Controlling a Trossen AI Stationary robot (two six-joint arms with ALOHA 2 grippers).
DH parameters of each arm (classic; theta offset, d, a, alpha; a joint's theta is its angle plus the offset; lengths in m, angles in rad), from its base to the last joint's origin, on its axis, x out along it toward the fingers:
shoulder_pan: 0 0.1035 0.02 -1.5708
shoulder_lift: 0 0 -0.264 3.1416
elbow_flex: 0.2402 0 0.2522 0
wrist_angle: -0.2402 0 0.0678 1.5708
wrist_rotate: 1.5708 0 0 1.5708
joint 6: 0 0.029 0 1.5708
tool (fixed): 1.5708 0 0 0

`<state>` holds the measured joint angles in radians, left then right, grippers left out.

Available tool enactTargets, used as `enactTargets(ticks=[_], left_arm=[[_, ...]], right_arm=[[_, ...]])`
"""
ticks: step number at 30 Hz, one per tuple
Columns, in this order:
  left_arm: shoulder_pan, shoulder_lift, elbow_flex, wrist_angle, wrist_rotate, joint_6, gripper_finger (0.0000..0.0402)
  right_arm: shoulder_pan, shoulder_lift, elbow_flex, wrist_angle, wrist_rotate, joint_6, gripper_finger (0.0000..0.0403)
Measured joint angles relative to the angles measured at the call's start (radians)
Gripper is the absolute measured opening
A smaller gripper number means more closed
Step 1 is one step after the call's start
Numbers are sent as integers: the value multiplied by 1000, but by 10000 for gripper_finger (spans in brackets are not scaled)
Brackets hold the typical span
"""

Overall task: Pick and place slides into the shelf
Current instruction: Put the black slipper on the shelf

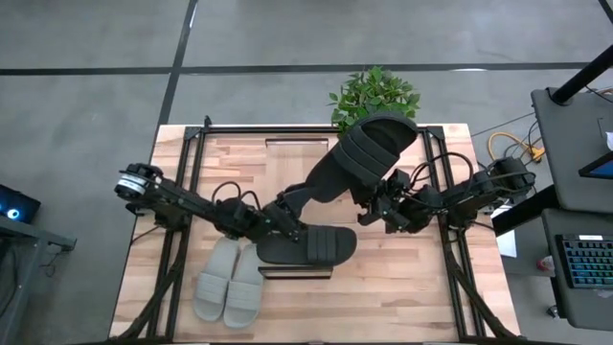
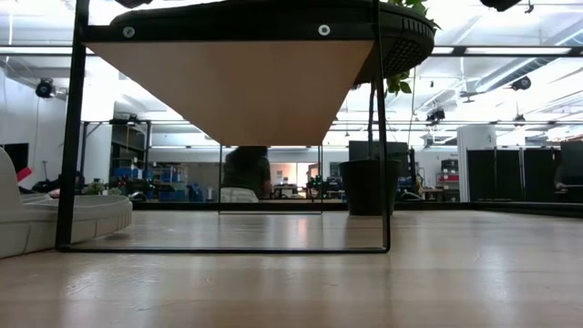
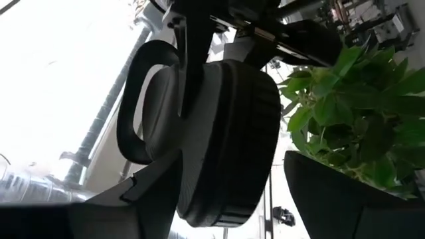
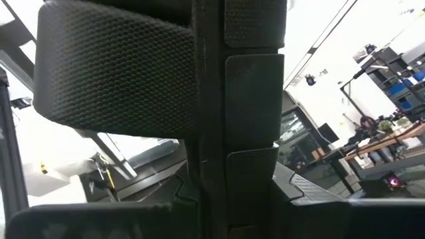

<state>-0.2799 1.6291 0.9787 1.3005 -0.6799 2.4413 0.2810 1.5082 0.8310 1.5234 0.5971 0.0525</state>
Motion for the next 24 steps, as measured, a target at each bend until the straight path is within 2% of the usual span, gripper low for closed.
enactTargets(ticks=[11, 16, 22, 24], left_arm=[[34, 45, 63, 2, 8, -72, 236], [34, 47, 72, -1, 8, -124, 176], [34, 42, 74, -8, -3, -148, 54], [34, 42, 74, -8, -9, -139, 50]], right_arm=[[0, 0, 0, -34, 0, 18, 73], [0, 0, 0, -46, 0, 18, 73], [-1, -1, 0, -47, 11, 19, 73], [-1, -2, 0, -49, 10, 18, 73]])
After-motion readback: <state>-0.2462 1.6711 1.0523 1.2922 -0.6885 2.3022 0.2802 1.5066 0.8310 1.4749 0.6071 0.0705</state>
